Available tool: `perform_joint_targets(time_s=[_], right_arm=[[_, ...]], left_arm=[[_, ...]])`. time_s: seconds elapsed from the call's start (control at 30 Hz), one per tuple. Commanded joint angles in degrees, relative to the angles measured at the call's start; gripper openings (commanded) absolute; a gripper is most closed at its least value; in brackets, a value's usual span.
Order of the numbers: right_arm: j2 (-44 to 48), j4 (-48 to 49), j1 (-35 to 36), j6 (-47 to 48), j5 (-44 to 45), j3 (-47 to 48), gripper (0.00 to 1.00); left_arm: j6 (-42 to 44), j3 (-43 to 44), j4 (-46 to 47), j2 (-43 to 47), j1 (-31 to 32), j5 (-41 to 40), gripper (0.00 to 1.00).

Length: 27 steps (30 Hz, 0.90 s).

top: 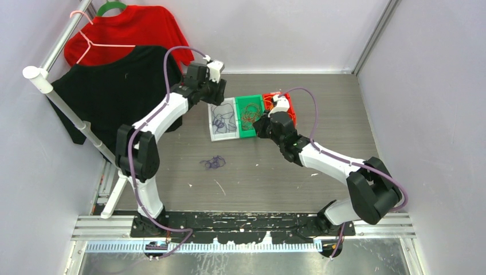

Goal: Untangle the cables

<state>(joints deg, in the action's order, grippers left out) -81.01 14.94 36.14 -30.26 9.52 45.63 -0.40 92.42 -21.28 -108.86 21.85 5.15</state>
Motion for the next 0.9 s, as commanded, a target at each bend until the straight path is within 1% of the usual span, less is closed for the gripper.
perform_joint_targets(time_s=[0.0,0.03,0.07,0.13,0.23,0.3,0.4,0.5,0.63,0.7,0.8,0.87], right_arm=[[2.42,1.53,-0.35,0.28,0.48,2.34,0.06],[2.56,1.52,-0.33,0.15,0.5,2.17,0.06],[2.73,1.46,-0.33,0.12,0.57,2.05,0.06],[3.15,1.43,-0.34,0.12,0.82,1.57,0.06],[3.7,1.33,-0.32,0.32,1.1,0.91,0.06],[3.91,1.1,-0.37,0.45,1.2,0.63,0.06],[3.92,1.22,-0.39,0.56,1.29,0.39,0.06],[3.72,1.47,-0.48,0.64,1.37,0.22,0.06],[3.4,1.91,-0.5,0.55,1.29,-0.02,0.06],[3.4,2.17,-0.52,0.51,1.13,-0.29,0.06],[3.63,2.27,-0.48,0.53,1.2,-0.88,0.06],[3.94,2.33,-0.47,0.85,1.29,-1.26,0.06]], left_arm=[[3.99,-1.77,-0.22,3.6,0.06,11.28,0.5],[4.43,-2.1,-0.59,3.39,0.32,13.9,0.44],[5.57,-1.98,-1.75,2.83,0.77,16.48,0.42],[8.42,-0.93,-4.78,1.0,1.95,18.02,0.36],[12.52,-0.18,-6.52,-1.51,2.91,18.27,0.35],[14.19,0.61,-6.52,-3.16,2.92,16.41,0.34],[16.15,2.53,-6.27,-5.82,2.94,12.82,0.29],[16.74,4.16,-5.14,-7.89,2.94,9.07,0.21],[16.58,5.39,-3.58,-10.57,2.89,2.37,0.13],[16.73,5.4,-2.53,-11.54,2.85,0.08,0.11],[16.86,5.25,-2.36,-12.14,2.7,-0.65,0.11],[16.99,5.39,-3.49,-11.48,2.68,0.4,0.14]])
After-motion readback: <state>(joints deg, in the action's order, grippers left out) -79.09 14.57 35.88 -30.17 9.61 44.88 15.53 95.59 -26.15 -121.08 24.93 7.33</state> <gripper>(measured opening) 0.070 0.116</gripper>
